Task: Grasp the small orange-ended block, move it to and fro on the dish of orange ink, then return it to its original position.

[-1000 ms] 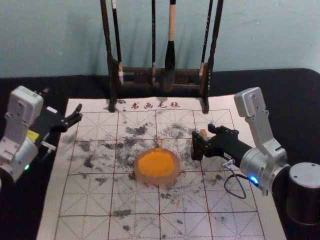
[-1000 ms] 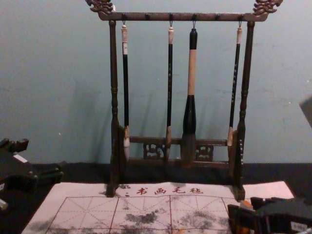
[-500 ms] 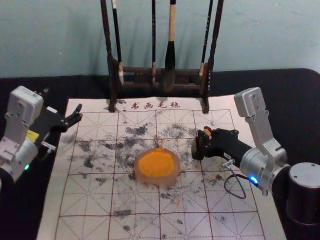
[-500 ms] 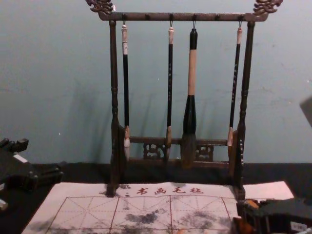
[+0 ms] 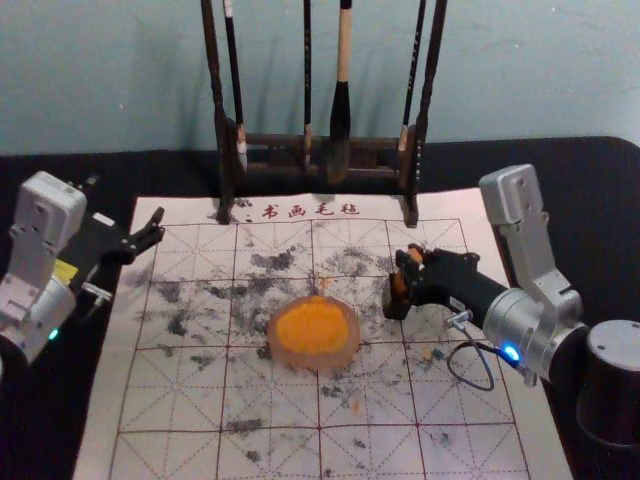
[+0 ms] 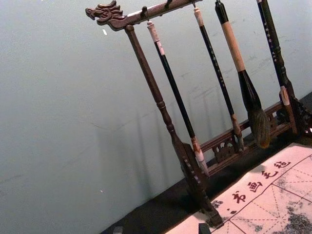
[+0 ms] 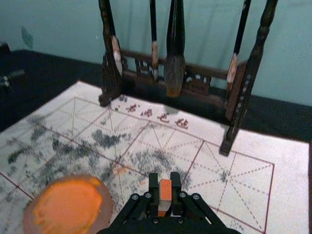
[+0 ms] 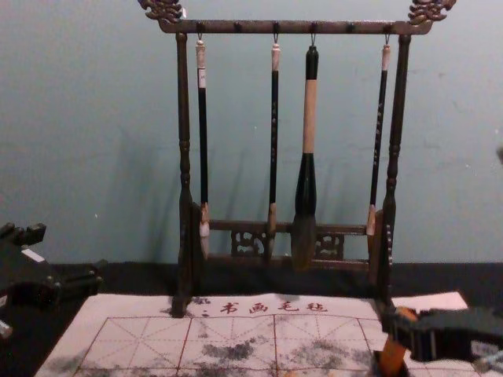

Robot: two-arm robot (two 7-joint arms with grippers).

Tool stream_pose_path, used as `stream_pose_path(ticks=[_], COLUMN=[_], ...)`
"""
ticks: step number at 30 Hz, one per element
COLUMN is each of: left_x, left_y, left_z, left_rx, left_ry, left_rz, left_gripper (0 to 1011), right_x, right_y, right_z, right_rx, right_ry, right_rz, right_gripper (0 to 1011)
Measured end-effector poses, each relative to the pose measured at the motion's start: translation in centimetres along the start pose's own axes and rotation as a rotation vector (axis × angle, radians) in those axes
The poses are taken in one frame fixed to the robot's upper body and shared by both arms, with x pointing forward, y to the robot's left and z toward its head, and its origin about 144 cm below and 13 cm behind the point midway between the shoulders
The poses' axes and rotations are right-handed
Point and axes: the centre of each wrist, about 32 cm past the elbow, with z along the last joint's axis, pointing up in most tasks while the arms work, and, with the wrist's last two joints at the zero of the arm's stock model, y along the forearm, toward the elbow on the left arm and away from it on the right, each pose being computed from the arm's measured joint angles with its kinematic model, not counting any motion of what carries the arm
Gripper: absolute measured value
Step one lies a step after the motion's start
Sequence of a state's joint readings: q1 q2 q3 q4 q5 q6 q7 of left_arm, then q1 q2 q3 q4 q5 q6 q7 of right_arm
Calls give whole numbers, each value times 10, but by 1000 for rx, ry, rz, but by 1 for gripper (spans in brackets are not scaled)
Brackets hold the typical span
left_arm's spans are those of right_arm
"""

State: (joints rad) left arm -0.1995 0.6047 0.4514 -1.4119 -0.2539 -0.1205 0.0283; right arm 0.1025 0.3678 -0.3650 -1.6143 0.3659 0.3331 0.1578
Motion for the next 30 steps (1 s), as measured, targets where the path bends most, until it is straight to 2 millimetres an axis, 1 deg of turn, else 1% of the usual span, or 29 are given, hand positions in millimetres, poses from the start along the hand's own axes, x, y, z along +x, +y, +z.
stream_pose_path(ticks=[8, 12, 16, 18, 22, 28, 30], left_x=[0, 0, 0, 0, 0, 0, 0], left_y=[0, 0, 0, 0, 0, 0, 0], left_z=[0, 0, 0, 0, 0, 0, 0], left_rx=[0, 0, 0, 0, 0, 0, 0], left_ry=[0, 0, 0, 0, 0, 0, 0], left_rz=[0, 0, 0, 0, 0, 0, 0], left_gripper=[1001, 1001, 1001, 1001, 1001, 1001, 1001], right_x=[3, 8, 12, 14, 21, 28, 28], right_y=[-10, -18, -21, -20, -14, 0, 3], right_z=[19, 33, 40, 42, 43, 44, 45], right_rx=[67, 116, 159, 176, 203, 189, 181], right_ry=[20, 3, -27, -45, -121, -220, -236], right_rz=[15, 43, 83, 106, 205, 334, 354], right_gripper=[124, 124, 124, 124, 124, 124, 124])
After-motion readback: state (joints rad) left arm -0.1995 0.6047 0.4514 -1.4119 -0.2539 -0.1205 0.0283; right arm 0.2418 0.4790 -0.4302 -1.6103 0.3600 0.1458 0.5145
